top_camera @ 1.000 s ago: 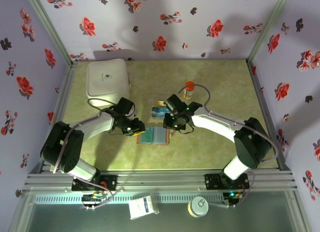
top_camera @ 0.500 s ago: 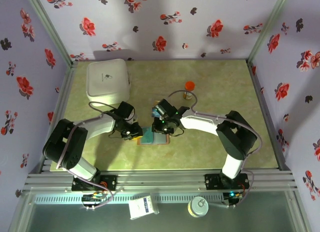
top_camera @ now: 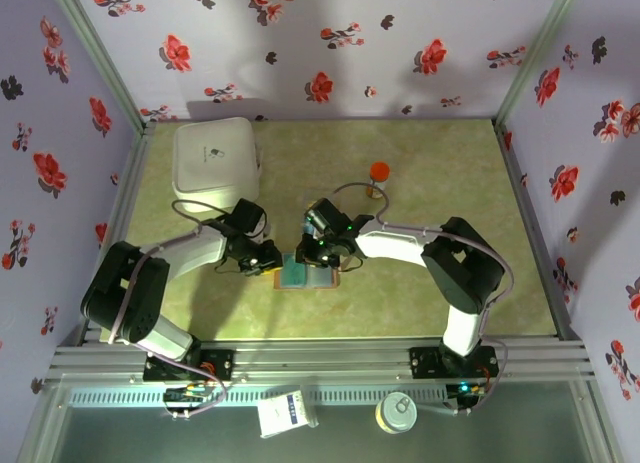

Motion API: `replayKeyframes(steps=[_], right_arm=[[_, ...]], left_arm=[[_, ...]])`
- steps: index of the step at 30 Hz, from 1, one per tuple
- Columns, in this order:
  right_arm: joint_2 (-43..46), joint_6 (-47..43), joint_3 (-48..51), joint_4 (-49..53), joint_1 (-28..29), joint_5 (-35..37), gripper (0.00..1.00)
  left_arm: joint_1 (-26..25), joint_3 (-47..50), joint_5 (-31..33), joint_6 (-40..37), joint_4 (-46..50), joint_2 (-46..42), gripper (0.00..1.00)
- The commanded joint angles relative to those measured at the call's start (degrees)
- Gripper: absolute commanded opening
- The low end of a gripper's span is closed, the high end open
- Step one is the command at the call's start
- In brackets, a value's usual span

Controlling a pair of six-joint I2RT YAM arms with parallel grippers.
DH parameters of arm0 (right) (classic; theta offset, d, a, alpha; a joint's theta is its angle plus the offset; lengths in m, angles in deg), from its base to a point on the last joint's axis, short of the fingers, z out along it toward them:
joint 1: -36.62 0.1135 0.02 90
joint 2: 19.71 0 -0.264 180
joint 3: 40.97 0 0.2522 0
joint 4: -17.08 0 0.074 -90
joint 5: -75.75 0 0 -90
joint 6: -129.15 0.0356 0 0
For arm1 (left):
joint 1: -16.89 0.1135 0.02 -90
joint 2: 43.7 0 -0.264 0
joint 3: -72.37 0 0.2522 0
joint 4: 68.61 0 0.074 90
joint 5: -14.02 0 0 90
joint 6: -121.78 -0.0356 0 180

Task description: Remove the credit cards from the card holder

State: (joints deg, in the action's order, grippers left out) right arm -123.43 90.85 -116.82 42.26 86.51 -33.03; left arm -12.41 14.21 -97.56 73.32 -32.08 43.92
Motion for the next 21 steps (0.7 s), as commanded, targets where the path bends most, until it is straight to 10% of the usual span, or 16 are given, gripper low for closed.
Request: replayKeyframes(steps=[1, 21], right_arm=[[-1.1, 0.9, 0.6, -1.6, 0.4, -1.5, 0.21], [-2.9, 0.6, 0.4, 0.0, 0.5, -0.5, 0.22]], left_arm=[[0.5, -1.4, 0.0, -1.2, 1.4, -0.6, 0.14], [0.5, -2.6, -2.6, -2.1, 1.1, 5.5, 0.11]])
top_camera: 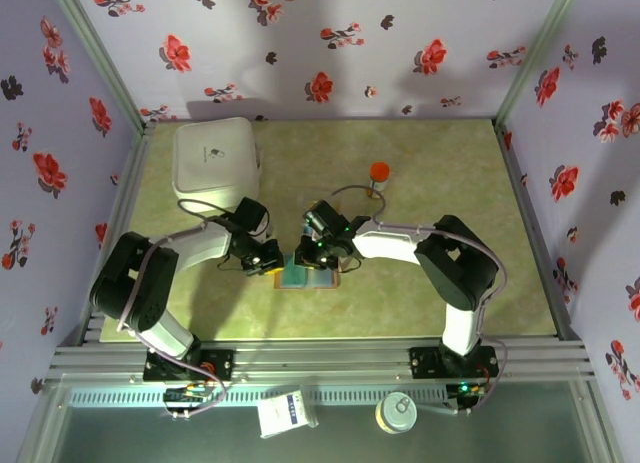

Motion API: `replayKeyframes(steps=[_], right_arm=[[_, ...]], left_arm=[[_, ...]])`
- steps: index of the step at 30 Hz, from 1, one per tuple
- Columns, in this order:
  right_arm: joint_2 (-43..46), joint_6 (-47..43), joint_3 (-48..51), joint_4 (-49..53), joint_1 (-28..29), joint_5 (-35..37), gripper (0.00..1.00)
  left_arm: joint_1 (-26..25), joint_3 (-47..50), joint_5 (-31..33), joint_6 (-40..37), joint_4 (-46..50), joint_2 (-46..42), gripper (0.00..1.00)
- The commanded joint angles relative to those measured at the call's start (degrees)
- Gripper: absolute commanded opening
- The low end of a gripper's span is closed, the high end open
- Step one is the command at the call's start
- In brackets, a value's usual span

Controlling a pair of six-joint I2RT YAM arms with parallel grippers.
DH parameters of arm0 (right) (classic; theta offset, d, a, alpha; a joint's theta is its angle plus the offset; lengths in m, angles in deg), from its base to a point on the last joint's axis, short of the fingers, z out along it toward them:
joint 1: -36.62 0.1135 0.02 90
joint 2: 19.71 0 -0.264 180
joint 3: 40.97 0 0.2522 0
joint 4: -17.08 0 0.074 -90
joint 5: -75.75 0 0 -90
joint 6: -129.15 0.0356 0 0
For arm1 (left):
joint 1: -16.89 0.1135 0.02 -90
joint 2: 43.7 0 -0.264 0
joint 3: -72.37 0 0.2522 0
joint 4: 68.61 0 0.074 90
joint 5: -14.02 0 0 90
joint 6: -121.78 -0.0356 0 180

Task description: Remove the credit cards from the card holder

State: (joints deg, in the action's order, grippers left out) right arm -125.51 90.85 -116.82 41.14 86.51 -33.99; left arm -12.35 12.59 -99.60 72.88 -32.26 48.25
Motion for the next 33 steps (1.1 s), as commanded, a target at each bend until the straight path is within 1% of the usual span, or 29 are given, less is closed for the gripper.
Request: replayKeyframes(steps=[1, 7, 16, 29, 33], right_arm=[[-0.7, 0.5, 0.4, 1.6, 0.5, 0.9, 0.23], [-1.0, 0.3, 0.5, 2.3, 0.5, 1.4, 0.24], [0.3, -2.2, -0.9, 8.0, 0.4, 5.2, 0.26], [4.4, -2.2, 0.6, 5.9, 0.5, 5.5, 0.26], [4.3, -1.6, 1.3, 5.5, 0.4, 5.1, 0.26]], left_arm=[[0.4, -0.9, -0.6, -1.7, 1.2, 1.2, 0.11], [0.4, -0.7, -0.5, -1.2, 0.9, 0.8, 0.1], [0.4, -0.5, -0.2, -1.4, 1.2, 0.7, 0.1], [0.5, -2.4, 0.8, -1.0, 3.3, -3.1, 0.08], [0.4, -2.7, -0.7, -0.2, 2.4, -3.7, 0.06]])
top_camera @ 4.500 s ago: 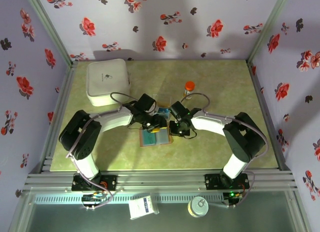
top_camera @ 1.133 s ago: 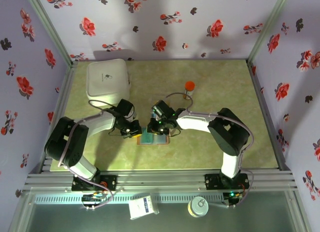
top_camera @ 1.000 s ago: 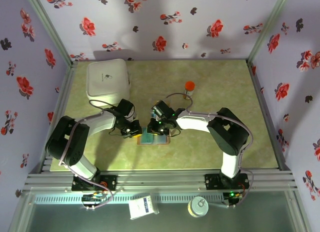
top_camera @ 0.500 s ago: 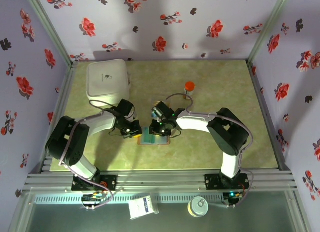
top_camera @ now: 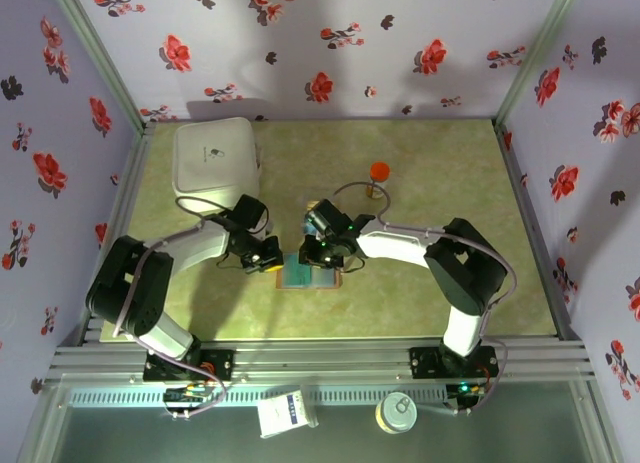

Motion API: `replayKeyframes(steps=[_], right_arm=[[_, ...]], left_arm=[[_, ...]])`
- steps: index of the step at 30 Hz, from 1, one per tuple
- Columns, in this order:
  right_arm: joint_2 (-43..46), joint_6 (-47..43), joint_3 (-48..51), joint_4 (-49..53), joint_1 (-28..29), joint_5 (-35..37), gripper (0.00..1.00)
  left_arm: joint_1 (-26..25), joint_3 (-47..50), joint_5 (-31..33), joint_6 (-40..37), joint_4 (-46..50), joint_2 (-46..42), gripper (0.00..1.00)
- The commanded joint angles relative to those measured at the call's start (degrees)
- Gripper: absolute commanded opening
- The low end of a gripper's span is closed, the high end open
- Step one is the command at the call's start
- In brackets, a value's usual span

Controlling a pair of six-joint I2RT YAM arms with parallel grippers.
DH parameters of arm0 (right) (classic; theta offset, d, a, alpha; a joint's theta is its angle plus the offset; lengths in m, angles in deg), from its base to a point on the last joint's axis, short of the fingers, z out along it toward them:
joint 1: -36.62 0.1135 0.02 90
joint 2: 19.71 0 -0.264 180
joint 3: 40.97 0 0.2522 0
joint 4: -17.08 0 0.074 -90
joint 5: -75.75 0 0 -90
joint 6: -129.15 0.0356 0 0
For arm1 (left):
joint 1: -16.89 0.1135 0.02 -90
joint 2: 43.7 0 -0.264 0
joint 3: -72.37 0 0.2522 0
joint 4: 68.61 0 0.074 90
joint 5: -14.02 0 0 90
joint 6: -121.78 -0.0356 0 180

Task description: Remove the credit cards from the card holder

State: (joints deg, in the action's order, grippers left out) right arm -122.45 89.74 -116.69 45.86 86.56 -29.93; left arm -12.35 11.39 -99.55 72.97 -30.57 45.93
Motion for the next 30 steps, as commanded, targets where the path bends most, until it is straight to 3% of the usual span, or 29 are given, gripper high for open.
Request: replayKeyframes(steps=[1, 5, 15, 30], right_arm=[[1.3, -0.3, 1.4, 0.5, 0.4, 0.9, 0.26], [1.0, 0.4, 2.1, -0.3, 0.3, 0.7, 0.25], [0.5, 1.3, 3.4, -2.0, 0.2, 0.4, 0.25], [-1.0, 2.0, 4.1, -4.6, -0.4, -1.3, 0.25]], left_arm=[[0.3, -1.5, -1.2, -0.1, 0.5, -1.4, 0.04], [-0.3, -1.6, -2.4, 0.4, -0.6, -0.9, 0.0], [-2.4, -0.9, -3.8, 1.9, -4.3, 2.1, 0.0], [-2.6, -0.4, -1.1, 0.7, -1.7, 5.4, 0.0]])
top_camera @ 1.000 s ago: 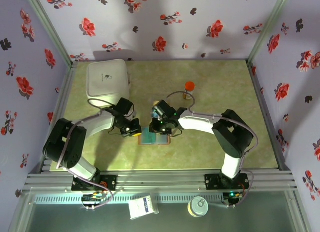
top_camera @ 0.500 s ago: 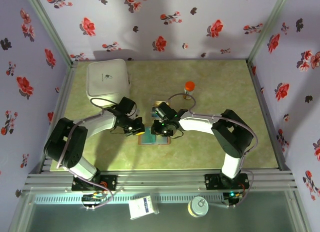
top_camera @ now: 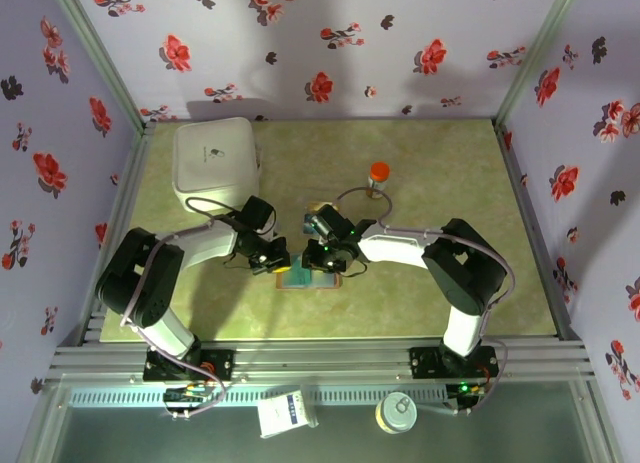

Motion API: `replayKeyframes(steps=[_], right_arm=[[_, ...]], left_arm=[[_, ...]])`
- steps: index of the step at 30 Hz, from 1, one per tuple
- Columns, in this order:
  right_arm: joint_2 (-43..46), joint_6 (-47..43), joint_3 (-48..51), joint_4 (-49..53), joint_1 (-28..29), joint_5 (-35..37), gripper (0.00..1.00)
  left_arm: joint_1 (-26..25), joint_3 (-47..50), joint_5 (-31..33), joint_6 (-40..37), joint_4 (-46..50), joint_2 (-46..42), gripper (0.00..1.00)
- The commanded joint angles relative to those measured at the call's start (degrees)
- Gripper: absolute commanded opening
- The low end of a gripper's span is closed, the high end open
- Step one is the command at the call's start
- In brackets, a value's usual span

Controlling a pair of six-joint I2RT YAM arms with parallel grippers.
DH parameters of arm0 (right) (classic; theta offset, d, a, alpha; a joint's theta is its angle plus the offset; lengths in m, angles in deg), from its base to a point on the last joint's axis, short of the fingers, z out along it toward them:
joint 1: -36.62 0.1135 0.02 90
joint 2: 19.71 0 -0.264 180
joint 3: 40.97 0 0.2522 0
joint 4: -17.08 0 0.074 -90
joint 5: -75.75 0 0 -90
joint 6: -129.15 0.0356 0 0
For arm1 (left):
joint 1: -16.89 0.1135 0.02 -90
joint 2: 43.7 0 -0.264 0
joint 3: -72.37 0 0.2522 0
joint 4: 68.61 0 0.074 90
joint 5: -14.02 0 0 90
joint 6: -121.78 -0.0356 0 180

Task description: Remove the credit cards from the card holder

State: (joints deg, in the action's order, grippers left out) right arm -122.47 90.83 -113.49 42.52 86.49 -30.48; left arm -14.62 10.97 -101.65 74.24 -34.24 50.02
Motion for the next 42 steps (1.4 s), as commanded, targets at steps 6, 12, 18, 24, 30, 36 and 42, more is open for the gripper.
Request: replayKeyframes(steps=[6, 12, 18, 24, 30, 36, 42], right_arm=[[-1.7, 1.3, 1.3, -2.4, -0.5, -1.5, 0.25], [-1.0, 1.0, 1.7, -0.9, -0.5, 0.1, 0.25], [-1.3, 0.9, 2.0, -1.8, -0.7, -0.5, 0.25], [-1.1, 2.7, 2.9, -5.6, -0.8, -2.9, 0.23], [0.7, 4.4, 4.5, -9.0, -1.2, -4.1, 0.21], [1.6, 7.6, 7.6, -15.6, -2.1, -6.4, 0.18], [3.0, 8.2, 9.2, -16.5, -2.5, -6.0, 0.15]], left_arm=[[-0.3, -0.2, 1.4, -0.8, 2.9, 1.9, 0.0], [-0.3, -0.1, 1.9, -0.8, 3.3, 1.6, 0.0], [-0.3, -0.1, 1.9, -0.8, 3.3, 1.4, 0.0], [-0.3, -0.3, 1.9, -0.9, 3.5, 1.6, 0.0], [-0.3, -0.4, 1.9, -1.0, 3.7, 1.8, 0.0], [-0.3, -1.0, 1.8, -1.2, 4.0, 2.1, 0.0], [-0.4, -0.9, 1.8, -1.2, 3.9, 2.2, 0.0]])
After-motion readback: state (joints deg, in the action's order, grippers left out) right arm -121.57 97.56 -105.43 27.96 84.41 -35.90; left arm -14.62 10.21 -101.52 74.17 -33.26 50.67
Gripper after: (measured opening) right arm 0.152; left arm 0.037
